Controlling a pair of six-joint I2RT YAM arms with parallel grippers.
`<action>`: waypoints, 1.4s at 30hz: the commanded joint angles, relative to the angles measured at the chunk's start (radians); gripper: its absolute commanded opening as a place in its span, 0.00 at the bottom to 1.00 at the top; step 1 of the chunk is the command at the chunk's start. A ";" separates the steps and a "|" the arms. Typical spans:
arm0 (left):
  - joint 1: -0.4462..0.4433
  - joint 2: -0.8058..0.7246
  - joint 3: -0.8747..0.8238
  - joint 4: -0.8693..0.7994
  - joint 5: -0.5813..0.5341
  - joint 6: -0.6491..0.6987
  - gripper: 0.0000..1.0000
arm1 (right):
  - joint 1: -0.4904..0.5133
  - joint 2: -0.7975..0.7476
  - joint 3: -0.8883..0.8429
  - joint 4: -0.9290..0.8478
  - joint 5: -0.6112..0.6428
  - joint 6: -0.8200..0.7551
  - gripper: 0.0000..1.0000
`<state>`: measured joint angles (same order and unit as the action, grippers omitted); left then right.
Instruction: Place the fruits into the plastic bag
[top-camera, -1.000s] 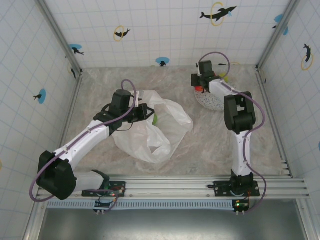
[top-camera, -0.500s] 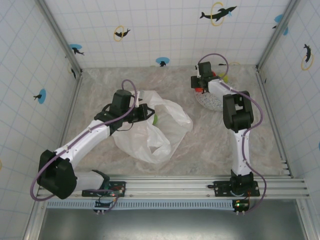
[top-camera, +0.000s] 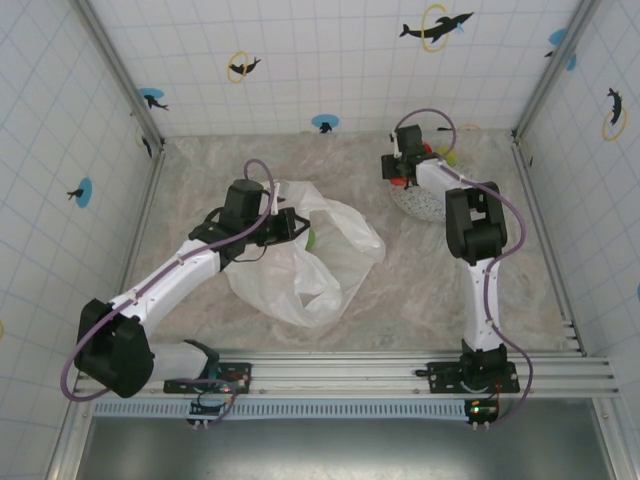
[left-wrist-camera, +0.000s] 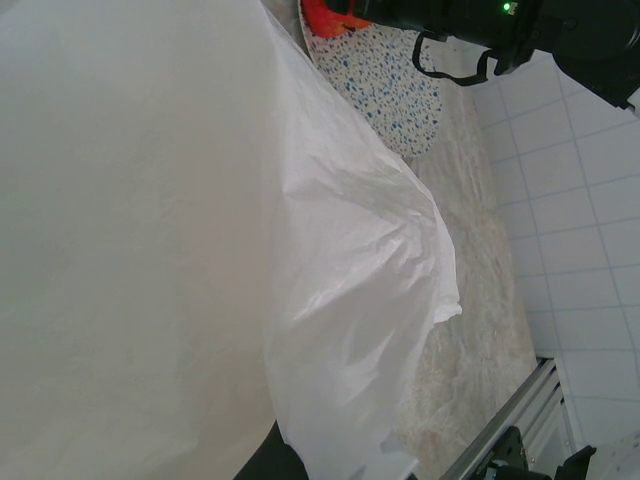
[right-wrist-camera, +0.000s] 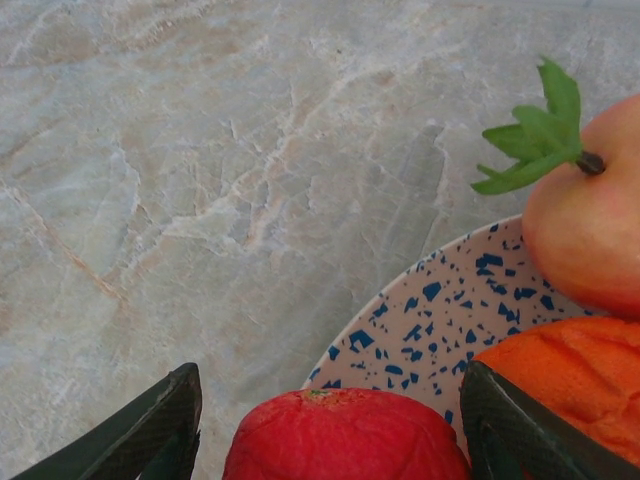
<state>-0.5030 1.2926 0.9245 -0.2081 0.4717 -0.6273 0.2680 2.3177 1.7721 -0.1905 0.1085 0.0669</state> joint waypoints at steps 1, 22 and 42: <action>0.006 0.010 -0.010 0.016 0.022 0.016 0.00 | -0.004 -0.023 -0.036 -0.022 0.012 -0.016 0.70; 0.006 0.009 -0.023 0.031 0.029 0.014 0.00 | -0.024 -0.224 -0.229 0.034 -0.053 0.001 0.57; 0.006 -0.025 -0.015 -0.004 0.012 0.017 0.00 | 0.082 -1.057 -0.910 0.273 -0.381 0.093 0.54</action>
<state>-0.5030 1.2915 0.9104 -0.1947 0.4858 -0.6273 0.2943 1.3602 0.9272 0.0277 -0.1982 0.1818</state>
